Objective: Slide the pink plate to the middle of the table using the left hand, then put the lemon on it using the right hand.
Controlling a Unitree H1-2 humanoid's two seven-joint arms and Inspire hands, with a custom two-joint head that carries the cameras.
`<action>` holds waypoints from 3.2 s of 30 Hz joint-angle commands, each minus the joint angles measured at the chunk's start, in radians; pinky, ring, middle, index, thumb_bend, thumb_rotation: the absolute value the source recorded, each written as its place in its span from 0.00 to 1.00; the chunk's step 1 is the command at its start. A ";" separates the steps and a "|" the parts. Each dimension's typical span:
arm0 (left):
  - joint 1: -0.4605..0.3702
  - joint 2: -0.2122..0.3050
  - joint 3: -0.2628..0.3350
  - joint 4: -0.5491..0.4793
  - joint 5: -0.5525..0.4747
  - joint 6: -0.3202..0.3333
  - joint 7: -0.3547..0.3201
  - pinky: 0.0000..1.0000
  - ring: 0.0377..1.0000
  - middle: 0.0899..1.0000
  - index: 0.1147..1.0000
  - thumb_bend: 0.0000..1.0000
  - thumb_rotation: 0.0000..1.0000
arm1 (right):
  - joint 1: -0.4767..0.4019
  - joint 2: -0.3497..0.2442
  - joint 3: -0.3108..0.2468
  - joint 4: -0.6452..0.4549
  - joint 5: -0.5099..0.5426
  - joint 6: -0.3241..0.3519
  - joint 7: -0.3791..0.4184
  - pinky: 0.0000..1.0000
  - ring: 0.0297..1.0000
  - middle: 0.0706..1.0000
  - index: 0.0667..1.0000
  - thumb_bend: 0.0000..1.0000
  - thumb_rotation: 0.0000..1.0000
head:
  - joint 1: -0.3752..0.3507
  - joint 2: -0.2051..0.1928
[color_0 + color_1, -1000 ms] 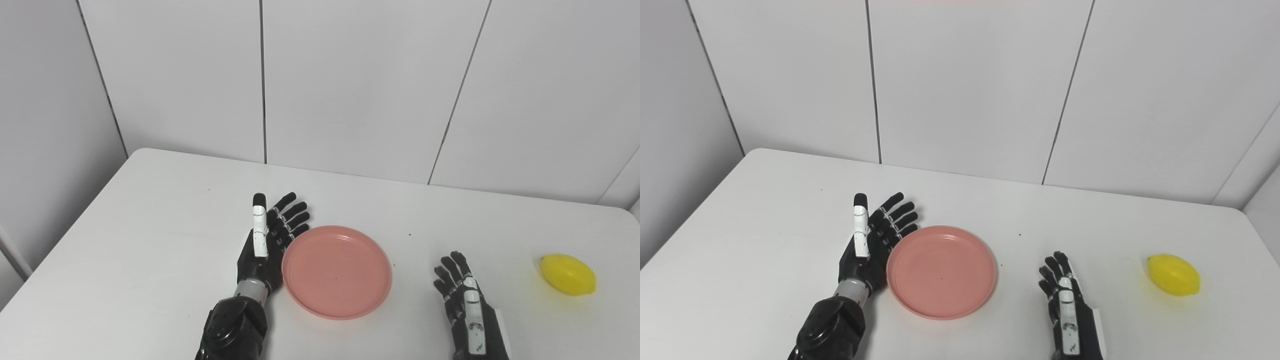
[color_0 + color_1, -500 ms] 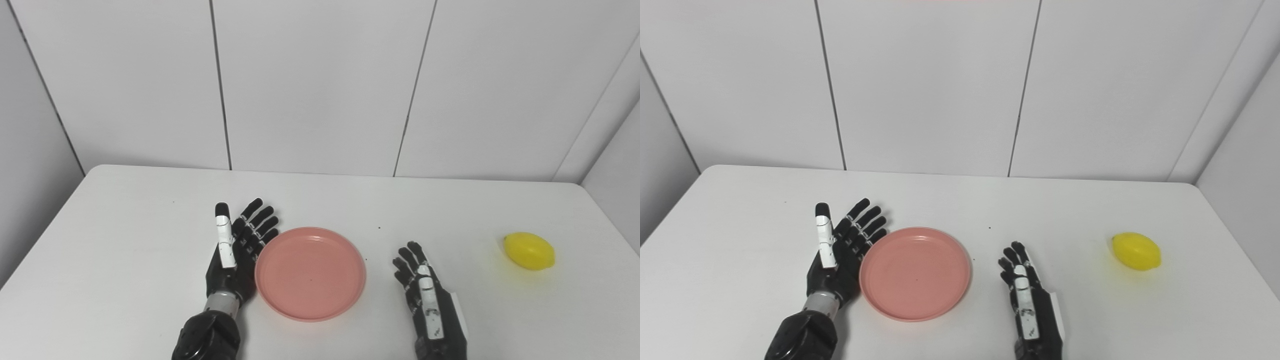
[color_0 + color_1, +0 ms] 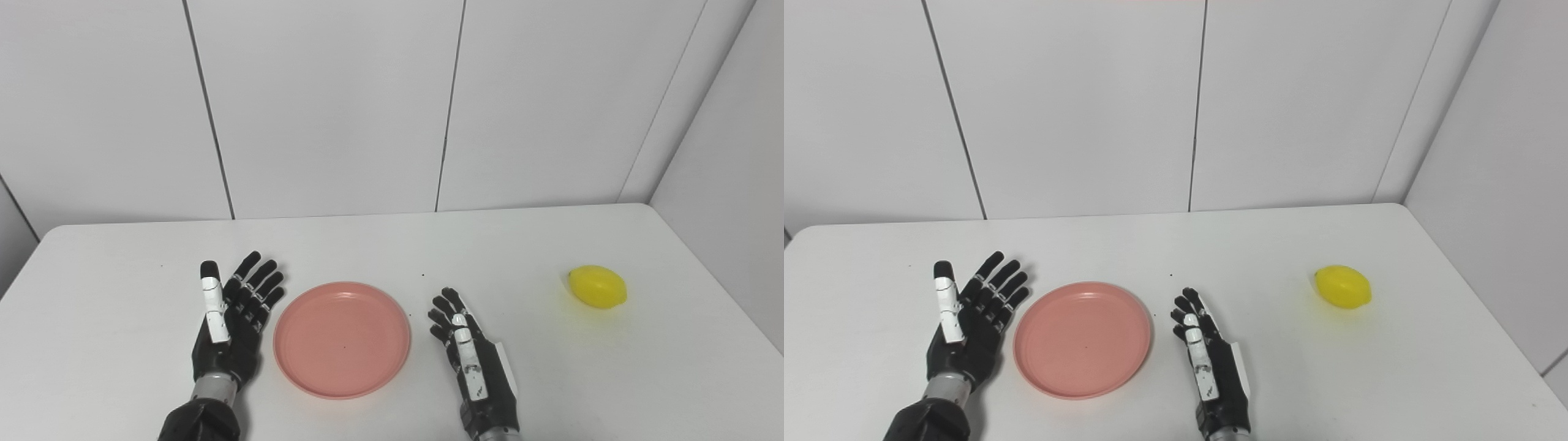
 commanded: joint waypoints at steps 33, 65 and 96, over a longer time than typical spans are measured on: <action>0.006 0.029 -0.003 0.056 -0.047 0.080 -0.008 0.94 0.87 0.81 0.80 0.77 0.99 | -0.207 -0.193 -0.103 -0.232 -0.545 0.021 -0.185 0.60 0.67 0.70 0.68 0.65 0.82 | -0.082 -0.010; 0.005 0.038 0.001 0.063 -0.067 0.110 -0.003 0.96 0.88 0.83 0.82 0.74 1.00 | -0.293 -0.561 -0.138 -0.014 -1.069 0.259 -0.149 0.68 0.70 0.72 0.70 0.80 0.84 | -0.116 -0.032; 0.009 0.038 0.000 0.064 -0.073 0.117 -0.006 0.95 0.86 0.82 0.82 0.74 0.99 | -0.350 -0.633 -0.050 0.366 -0.993 0.297 -0.227 0.56 0.63 0.67 0.68 0.79 0.83 | -0.097 -0.037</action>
